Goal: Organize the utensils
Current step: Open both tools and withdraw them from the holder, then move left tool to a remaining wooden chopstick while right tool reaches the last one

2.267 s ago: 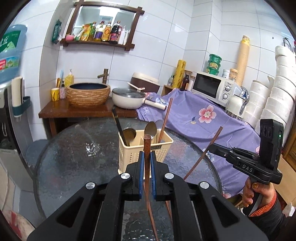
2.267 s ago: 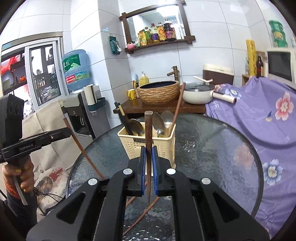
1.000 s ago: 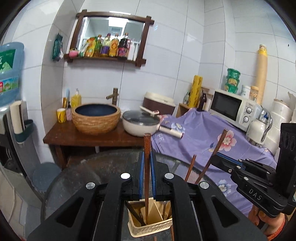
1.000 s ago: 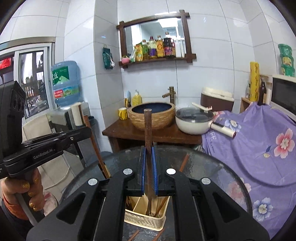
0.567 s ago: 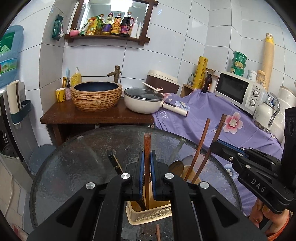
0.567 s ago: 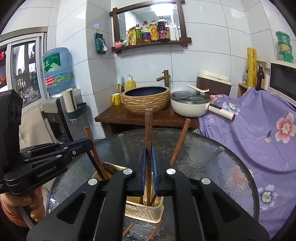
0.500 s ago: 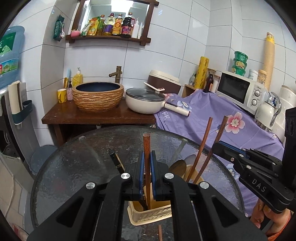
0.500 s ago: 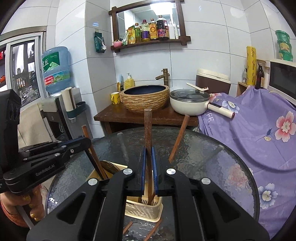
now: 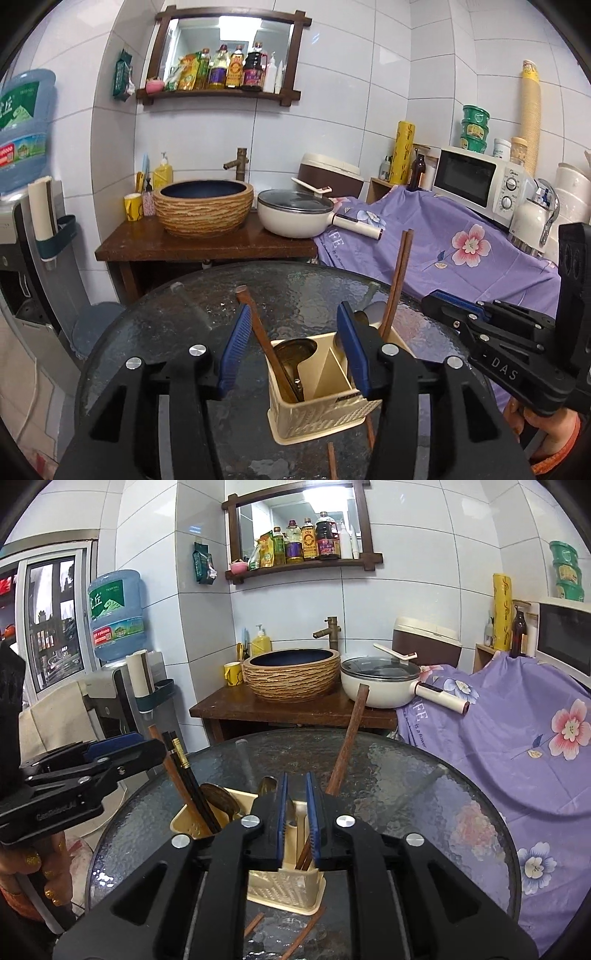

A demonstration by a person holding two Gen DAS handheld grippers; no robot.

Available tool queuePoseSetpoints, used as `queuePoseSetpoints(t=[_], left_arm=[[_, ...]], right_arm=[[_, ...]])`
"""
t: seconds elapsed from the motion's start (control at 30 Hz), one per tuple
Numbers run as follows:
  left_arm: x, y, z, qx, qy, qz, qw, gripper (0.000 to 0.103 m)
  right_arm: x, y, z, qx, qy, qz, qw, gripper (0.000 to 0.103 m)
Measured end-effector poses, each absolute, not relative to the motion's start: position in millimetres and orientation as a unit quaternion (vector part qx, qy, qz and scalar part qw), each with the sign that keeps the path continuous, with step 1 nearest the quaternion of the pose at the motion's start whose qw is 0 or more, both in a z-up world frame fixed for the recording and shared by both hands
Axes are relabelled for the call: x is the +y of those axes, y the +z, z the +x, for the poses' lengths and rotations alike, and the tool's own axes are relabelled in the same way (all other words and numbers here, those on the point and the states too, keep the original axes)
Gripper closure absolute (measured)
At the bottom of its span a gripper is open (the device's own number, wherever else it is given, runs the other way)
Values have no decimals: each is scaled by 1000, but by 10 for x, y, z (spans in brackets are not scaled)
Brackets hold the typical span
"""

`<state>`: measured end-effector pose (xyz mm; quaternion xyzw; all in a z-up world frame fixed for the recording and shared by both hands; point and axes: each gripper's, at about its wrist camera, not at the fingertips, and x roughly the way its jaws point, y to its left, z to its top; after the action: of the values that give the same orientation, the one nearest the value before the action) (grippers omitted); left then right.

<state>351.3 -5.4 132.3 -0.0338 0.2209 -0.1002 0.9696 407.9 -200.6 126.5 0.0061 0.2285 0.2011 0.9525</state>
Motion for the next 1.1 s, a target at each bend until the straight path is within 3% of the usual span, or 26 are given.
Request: queuePoseSetpoints(t=[0.07,0.1,0.3,0.7,0.93,1.1], left_arm=[[-43,1290,3373,213,-95,-27,972,39],[-38,1270,3320,211,-92,-27,973,33],[67,1053,3063,221,-78,-34,972,21],[90,345,2883,286,-51,-26,957,21],[120,-29,2923,339,-51,-39,939,29],[10,-179,2957,363,-64,-33,929,43]], right_arm=[[-2054,1240,3984,226,198,19,954,49],[-2071,1231,3938,222,195,23,955,47],[-2163,1060,3664,240,188,34,952,41],[-2056,345,3363,323,163,-1,932,41],[-1959,-102,3338,383,137,-2,914,41],[-1878,-306,3412,410,125,-4,904,41]])
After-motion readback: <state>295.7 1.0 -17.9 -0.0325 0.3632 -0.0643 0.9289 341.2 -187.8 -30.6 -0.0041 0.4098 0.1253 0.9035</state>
